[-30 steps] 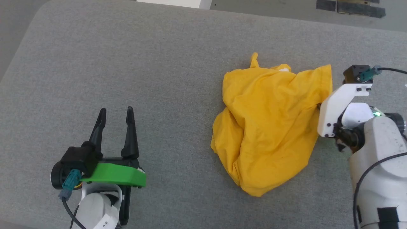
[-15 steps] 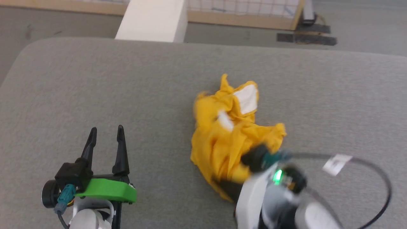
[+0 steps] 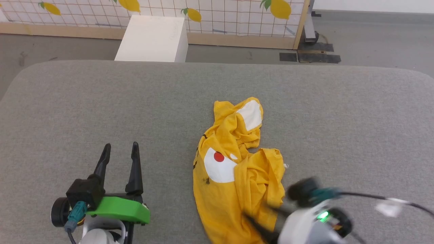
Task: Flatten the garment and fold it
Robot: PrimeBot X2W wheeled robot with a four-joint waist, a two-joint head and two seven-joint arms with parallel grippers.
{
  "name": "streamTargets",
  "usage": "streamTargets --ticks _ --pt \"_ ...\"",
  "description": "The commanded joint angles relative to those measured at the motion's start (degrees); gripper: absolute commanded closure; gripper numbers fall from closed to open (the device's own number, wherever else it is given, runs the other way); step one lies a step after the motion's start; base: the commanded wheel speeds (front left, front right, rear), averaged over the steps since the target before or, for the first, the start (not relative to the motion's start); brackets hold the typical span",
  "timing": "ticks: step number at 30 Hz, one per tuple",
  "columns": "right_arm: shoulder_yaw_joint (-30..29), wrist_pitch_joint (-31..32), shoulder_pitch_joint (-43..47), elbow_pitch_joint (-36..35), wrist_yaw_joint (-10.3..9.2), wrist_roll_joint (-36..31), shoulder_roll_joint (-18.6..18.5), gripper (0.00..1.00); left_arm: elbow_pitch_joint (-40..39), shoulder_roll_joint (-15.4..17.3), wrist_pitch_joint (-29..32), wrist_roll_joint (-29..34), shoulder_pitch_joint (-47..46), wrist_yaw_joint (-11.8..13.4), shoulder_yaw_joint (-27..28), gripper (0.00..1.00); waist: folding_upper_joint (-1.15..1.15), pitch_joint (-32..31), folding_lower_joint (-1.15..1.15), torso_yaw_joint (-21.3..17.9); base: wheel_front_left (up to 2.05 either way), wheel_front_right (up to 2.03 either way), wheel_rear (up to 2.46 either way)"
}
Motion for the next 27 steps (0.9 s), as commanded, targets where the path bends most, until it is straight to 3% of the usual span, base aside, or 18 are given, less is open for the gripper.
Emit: streamTargets --ticks 1,8,14,19,22,27 --pt "-2.42 -3.84 0.03 -1.76 -0.08 -0.59 0.63 0.00 0.23 -0.20 -0.26 0.21 0.72 -0.29 -0.03 0.00 0.00 -0.02 0.00 0.09 0.00 0.00 0.00" --pt "-17.29 -25.18 -2.71 -3.13 -0.08 -7.17 1.57 0.00 0.65 -0.21 -0.26 0.17 -0.61 -0.48 -1.00 0.00 0.00 1.08 0.00 1.12 0.00 0.00 0.00" --pt "-25.91 -36.86 -3.87 1.95 -0.08 -10.70 1.59 0.00 2.69 -0.22 -0.26 -0.36 -4.82 -0.88 -5.52 0.00 0.00 3.02 0.00 1.13 0.00 0.00 0.00" --pt "-26.71 -39.35 -4.43 6.55 -0.08 -9.93 1.60 0.00 7.77 -0.23 1.99 -1.61 -9.39 -1.29 -11.70 0.00 0.00 4.54 0.00 -0.84 0.00 0.00 0.00" --pt "-25.57 -39.72 -4.94 7.95 -0.08 -9.30 1.60 0.00 11.22 -0.23 8.01 -3.27 -12.00 -1.38 -14.85 0.00 0.00 5.27 0.00 -2.47 0.00 0.00 0.00" --pt "-24.09 -40.18 -5.78 9.41 -0.08 -8.04 1.60 0.00 14.59 -0.10 19.55 -3.06 -15.78 2.18 -15.83 0.00 0.00 6.01 0.00 -4.38 0.00 0.00 0.00"
